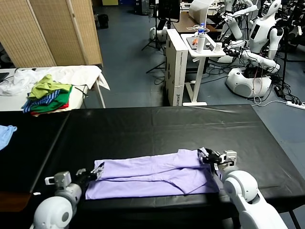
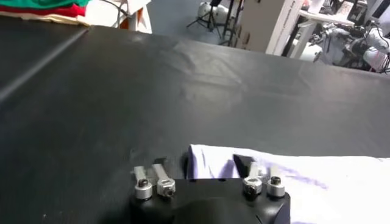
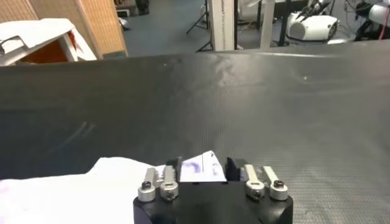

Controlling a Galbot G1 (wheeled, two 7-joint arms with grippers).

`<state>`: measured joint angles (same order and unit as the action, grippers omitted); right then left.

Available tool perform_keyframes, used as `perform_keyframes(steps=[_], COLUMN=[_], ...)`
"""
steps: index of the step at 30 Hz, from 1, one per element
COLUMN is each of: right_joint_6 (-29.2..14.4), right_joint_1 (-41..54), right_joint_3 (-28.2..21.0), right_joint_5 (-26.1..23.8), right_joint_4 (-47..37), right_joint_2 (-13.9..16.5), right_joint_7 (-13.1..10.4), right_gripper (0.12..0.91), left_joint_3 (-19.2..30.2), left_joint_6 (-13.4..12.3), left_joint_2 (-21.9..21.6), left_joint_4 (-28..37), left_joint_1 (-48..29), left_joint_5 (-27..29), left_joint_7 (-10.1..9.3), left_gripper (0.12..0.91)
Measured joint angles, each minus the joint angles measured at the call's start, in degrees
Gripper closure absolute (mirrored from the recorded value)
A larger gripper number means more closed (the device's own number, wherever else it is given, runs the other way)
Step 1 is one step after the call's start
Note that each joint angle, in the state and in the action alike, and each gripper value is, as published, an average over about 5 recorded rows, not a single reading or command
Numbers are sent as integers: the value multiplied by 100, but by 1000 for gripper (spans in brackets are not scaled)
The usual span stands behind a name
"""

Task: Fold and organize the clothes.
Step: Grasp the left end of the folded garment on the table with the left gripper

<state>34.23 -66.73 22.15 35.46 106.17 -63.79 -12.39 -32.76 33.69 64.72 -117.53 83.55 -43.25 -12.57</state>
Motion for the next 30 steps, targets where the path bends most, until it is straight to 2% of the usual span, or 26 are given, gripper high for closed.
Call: perform_keyframes(steps=[2, 4, 8, 11, 12, 15, 18, 19, 23, 26, 28, 30], right_joint_6=[-107, -195, -235, -207, -197, -190, -206, -212, -246, -297, -328, -358], right_joint_1=[-38, -75, -145, -190, -208, -272, -345, -373, -515, -664, -777, -894], right_joint_3=[19, 42, 87, 131, 152, 230, 317, 347, 481, 617, 719, 827], right_joint_5=[-119, -218, -269, -251, -246, -242, -239, -235, -217, -205, -194, -174], right_joint_4=[15, 38, 84, 116, 134, 210, 310, 350, 538, 709, 820, 919], right_joint_2=[-51, -109, -214, -245, -245, -222, -176, -158, -79, -17, 15, 40], right_joint_7=[-97, -186, -247, -159, -105, 56, 161, 187, 274, 345, 390, 431], right_gripper=[874, 874, 874, 861, 836, 693, 505, 429, 205, 131, 122, 119], left_joint_3=[31, 73, 153, 188, 197, 210, 192, 177, 86, -6, -77, -155], left_joint_6=[-35, -98, -262, -311, -316, -374, -490, -516, -534, -541, -565, -601], left_joint_2=[39, 71, 103, 107, 109, 122, 141, 146, 171, 219, 265, 316], left_joint_4=[40, 92, 223, 330, 354, 396, 408, 401, 293, 144, 36, -60], left_joint_1=[-27, -63, -163, -251, -276, -315, -287, -265, -137, -7, 94, 203], left_joint_5=[55, 224, 699, 883, 920, 1051, 1188, 1223, 1314, 1324, 1321, 1317], left_joint_7=[63, 155, 288, 313, 320, 349, 384, 392, 377, 360, 366, 389], left_gripper=[819, 875, 883, 883, 883, 864, 739, 667, 420, 254, 179, 138])
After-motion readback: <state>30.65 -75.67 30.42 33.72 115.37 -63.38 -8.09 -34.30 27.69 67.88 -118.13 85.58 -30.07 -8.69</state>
